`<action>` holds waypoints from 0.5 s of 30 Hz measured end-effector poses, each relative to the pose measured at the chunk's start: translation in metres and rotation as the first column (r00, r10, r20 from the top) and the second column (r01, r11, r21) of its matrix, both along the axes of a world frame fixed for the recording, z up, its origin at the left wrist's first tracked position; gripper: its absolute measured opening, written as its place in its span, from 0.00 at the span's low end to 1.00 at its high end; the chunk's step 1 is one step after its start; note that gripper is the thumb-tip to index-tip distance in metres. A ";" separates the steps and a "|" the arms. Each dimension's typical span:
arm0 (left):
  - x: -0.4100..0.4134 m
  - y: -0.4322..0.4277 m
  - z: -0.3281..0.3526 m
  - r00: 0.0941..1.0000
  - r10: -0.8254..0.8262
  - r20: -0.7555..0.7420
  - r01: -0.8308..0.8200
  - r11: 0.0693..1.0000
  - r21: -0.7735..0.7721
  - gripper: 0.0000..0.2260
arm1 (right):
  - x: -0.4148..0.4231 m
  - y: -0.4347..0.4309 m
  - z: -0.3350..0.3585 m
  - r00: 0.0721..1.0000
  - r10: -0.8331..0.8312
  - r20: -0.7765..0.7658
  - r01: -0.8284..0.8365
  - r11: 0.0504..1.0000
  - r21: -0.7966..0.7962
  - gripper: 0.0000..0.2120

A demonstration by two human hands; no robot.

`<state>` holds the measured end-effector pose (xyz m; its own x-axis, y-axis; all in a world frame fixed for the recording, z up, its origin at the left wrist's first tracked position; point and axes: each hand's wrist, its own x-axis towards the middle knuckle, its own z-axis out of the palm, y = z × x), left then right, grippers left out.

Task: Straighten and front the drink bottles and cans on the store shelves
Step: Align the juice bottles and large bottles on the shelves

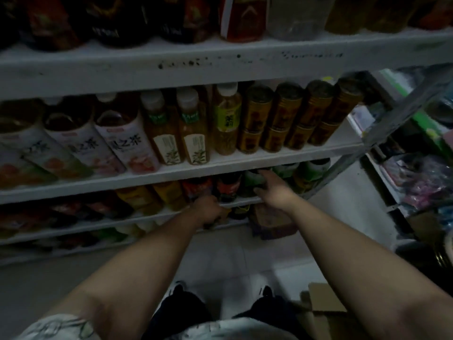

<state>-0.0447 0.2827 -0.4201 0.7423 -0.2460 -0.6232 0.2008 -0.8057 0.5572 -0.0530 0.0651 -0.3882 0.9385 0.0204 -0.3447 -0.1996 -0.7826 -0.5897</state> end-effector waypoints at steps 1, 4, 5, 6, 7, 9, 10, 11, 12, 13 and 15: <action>-0.002 -0.009 -0.008 0.994 0.106 0.022 -0.104 0.993 -0.047 0.08 | 0.011 -0.004 -0.006 0.999 0.036 -0.025 -0.036 0.999 -0.029 0.28; -0.009 -0.035 -0.035 0.949 0.304 0.090 -0.291 0.948 -0.128 0.16 | 0.026 -0.013 -0.024 0.976 0.215 -0.040 -0.218 0.973 -0.076 0.31; -0.013 -0.042 -0.044 0.919 0.379 0.108 -0.357 0.917 -0.176 0.18 | 0.027 -0.015 -0.033 0.968 0.249 -0.034 -0.251 0.967 -0.055 0.33; -0.018 -0.049 -0.052 0.880 0.460 0.118 -0.424 0.874 -0.239 0.20 | 0.026 -0.016 -0.040 0.964 0.266 -0.018 -0.266 0.964 -0.018 0.35; -0.023 -0.056 -0.060 0.840 0.525 0.140 -0.473 0.833 -0.286 0.20 | 0.026 -0.017 -0.046 0.964 0.267 0.014 -0.267 0.963 0.035 0.36; -0.026 -0.068 -0.076 0.770 0.585 0.254 -0.515 0.805 -0.295 0.22 | 0.032 -0.013 -0.054 0.963 0.260 0.067 -0.268 0.948 0.171 0.36; -0.028 -0.073 -0.086 0.742 0.591 0.317 -0.530 0.806 -0.264 0.22 | 0.037 -0.010 -0.056 0.958 0.276 0.074 -0.286 0.930 0.231 0.36; -0.028 -0.077 -0.096 0.716 0.592 0.370 -0.548 0.805 -0.228 0.21 | 0.043 -0.006 -0.057 0.952 0.295 0.084 -0.307 0.913 0.267 0.36; -0.026 -0.081 -0.107 0.696 0.594 0.403 -0.563 0.800 -0.207 0.21 | 0.049 -0.003 -0.059 0.948 0.304 0.099 -0.319 0.906 0.278 0.34; -0.026 -0.085 -0.119 0.677 0.599 0.427 -0.575 0.793 -0.201 0.21 | 0.054 0.000 -0.062 0.946 0.304 0.112 -0.324 0.906 0.272 0.30; -0.023 -0.090 -0.143 0.618 0.627 0.475 -0.586 0.770 -0.254 0.21 | 0.064 0.005 -0.075 0.948 0.289 0.138 -0.315 0.915 0.252 0.21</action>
<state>-0.0680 0.1925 -0.5632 0.9296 0.3517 -0.1102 0.3038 -0.5618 0.7694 0.0108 0.0698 -0.4630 0.9012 0.3865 -0.1958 0.0891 -0.6075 -0.7893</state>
